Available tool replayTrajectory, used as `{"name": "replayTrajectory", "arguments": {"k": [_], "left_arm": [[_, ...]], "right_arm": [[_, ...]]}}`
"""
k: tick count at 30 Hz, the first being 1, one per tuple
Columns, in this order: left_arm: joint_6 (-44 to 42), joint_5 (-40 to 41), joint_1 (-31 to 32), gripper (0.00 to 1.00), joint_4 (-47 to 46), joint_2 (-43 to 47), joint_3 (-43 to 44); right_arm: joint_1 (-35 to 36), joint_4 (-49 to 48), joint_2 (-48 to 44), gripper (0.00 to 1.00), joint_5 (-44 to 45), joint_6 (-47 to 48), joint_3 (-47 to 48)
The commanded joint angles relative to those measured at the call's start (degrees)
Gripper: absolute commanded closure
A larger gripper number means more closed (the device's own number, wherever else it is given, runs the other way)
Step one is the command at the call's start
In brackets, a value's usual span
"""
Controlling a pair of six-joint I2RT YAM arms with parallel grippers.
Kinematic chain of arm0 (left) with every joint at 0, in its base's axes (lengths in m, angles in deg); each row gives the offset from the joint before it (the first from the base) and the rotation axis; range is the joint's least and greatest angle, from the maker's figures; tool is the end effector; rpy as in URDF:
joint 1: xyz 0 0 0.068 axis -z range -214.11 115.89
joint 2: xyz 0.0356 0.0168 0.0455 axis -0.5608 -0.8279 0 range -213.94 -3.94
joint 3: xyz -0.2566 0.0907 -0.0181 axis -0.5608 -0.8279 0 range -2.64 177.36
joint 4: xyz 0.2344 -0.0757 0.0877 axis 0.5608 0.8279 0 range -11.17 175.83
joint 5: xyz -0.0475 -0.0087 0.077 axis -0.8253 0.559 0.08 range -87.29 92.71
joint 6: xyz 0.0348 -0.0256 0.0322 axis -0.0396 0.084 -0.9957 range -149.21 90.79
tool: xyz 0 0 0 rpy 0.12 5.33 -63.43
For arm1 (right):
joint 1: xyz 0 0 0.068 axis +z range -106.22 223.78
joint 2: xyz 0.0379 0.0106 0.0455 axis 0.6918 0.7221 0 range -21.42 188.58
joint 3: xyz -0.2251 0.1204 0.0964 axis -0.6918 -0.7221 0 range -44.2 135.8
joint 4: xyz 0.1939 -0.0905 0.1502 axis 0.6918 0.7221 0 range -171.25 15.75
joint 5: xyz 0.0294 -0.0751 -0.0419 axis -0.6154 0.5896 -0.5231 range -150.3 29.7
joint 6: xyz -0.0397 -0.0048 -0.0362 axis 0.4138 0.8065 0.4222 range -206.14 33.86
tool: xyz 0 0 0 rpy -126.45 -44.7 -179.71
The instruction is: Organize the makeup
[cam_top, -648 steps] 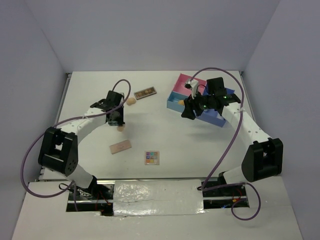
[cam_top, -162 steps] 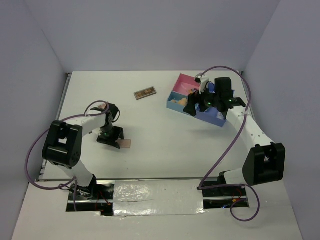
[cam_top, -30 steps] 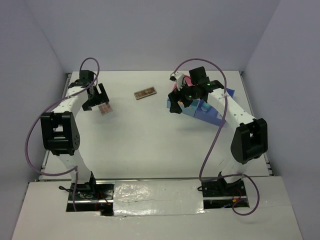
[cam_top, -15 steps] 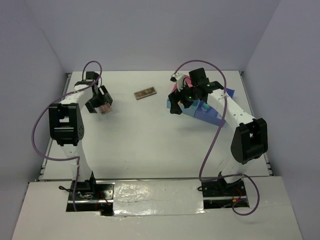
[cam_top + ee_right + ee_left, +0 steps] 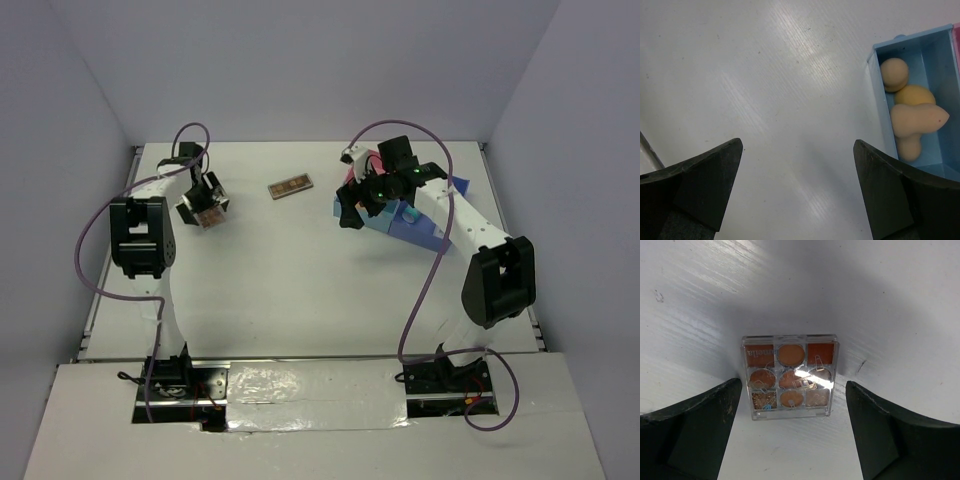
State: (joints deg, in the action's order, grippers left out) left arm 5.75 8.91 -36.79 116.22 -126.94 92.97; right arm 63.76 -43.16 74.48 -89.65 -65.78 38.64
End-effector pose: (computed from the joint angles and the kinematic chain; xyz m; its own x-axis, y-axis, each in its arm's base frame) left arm 0.4550 0.0251 0.1765 -0.6876 -0.6025 -0.4051 -0.5936 0.7879 -0.1641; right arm 0.3372 0.1412 0.2974 -0.4819 -0.4979 -0.7210 -0.8049 0.5768 0.1396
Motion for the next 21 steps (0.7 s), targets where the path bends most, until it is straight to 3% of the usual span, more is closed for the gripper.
{"name": "replayTrajectory", "arguments": {"k": [1, 17, 21], "left_arm": [[0.55, 1.27, 0.04, 0.03, 2.68, -1.98, 2.21], [-2.79, 6.81, 1.09, 0.16, 7.35, -5.85, 3.70], [-3.14, 4.98, 1.10, 0.25, 6.13, -5.76, 2.48]], "right_arm": [[-0.30, -1.96, -2.73, 0.00, -0.98, -0.67, -0.93], [-0.30, -2.05, -2.73, 0.00, -2.82, -0.94, -0.93], [-0.30, -2.31, -3.17, 0.00, -2.91, -0.85, -1.55]]}}
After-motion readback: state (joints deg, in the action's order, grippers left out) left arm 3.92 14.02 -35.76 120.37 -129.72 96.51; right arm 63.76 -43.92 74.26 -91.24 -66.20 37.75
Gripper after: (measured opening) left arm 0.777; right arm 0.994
